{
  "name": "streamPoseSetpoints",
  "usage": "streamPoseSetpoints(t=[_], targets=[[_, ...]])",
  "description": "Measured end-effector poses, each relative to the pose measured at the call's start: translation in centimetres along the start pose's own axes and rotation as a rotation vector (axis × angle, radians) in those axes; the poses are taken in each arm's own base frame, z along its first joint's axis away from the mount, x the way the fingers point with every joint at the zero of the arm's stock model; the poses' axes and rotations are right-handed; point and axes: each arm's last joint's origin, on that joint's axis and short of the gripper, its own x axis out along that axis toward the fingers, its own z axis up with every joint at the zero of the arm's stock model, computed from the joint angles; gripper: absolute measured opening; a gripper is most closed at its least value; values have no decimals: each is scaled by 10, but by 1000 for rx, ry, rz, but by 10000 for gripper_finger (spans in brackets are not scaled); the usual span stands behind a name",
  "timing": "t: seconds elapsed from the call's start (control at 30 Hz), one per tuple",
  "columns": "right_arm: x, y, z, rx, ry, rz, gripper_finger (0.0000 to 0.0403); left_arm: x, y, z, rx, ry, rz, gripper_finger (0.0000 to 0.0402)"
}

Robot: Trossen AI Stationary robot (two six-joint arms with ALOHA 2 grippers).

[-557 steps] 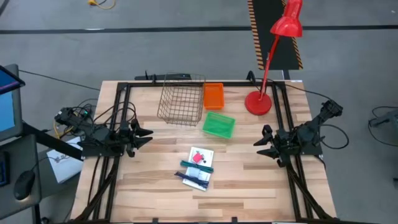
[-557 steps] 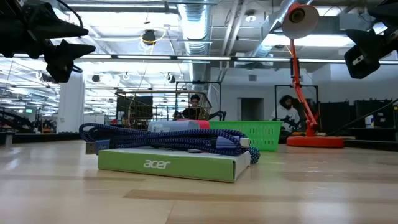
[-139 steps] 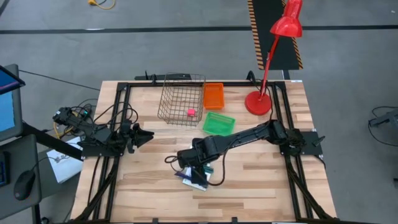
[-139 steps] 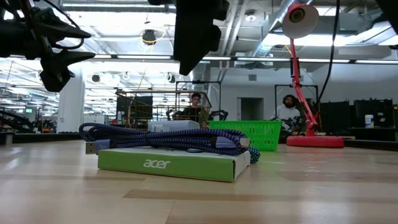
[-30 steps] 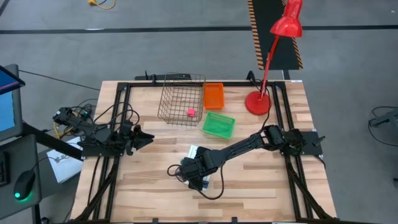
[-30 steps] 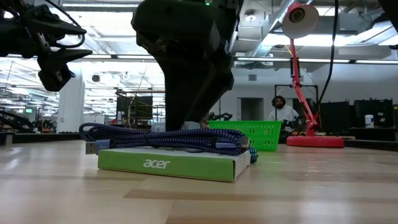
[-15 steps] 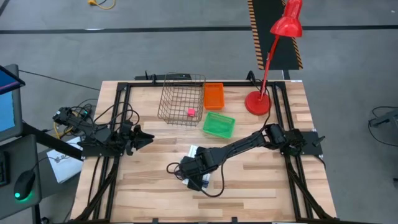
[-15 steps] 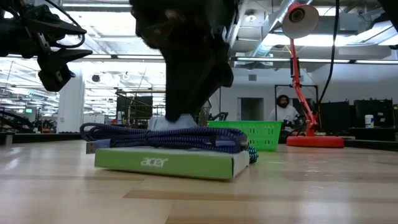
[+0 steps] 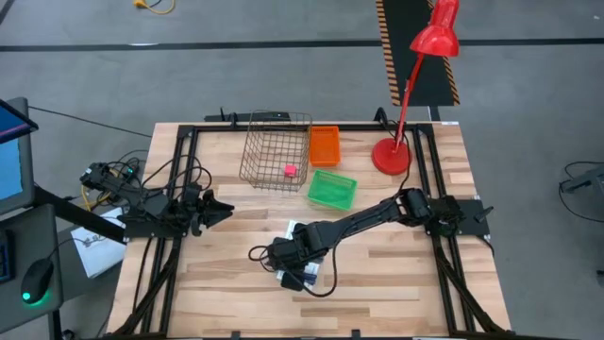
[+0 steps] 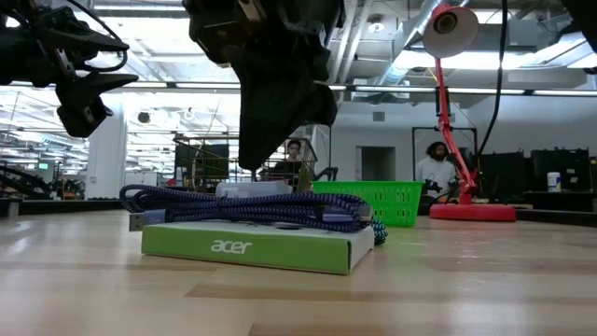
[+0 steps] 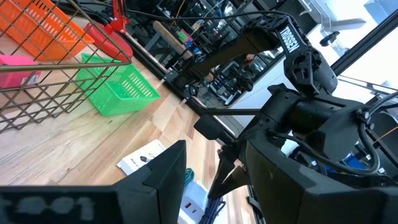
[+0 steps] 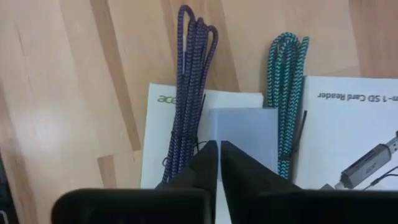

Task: Pick and place items into bin
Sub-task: Put the white charger adapter into the wire basket

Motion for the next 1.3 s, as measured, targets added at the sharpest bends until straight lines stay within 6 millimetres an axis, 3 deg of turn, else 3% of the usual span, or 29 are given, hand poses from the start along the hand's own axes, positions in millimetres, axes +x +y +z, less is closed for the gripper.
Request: streamPoseSetpoints(t=[0.27,0.57,0.7,1.3], targets=[[0,5,-2,-40,-20,-34,89,0,0,0,0,1,-1,158],[0,8,-4,-49,-32,-56,228,0,0,0,0,1,-1,158],[4,6,-5,-49,-47,-90,271,0,0,0,0,1,-1,158],[28,-10,-14,-29,-17,-103,285,0,0,0,0,1,-1,158]])
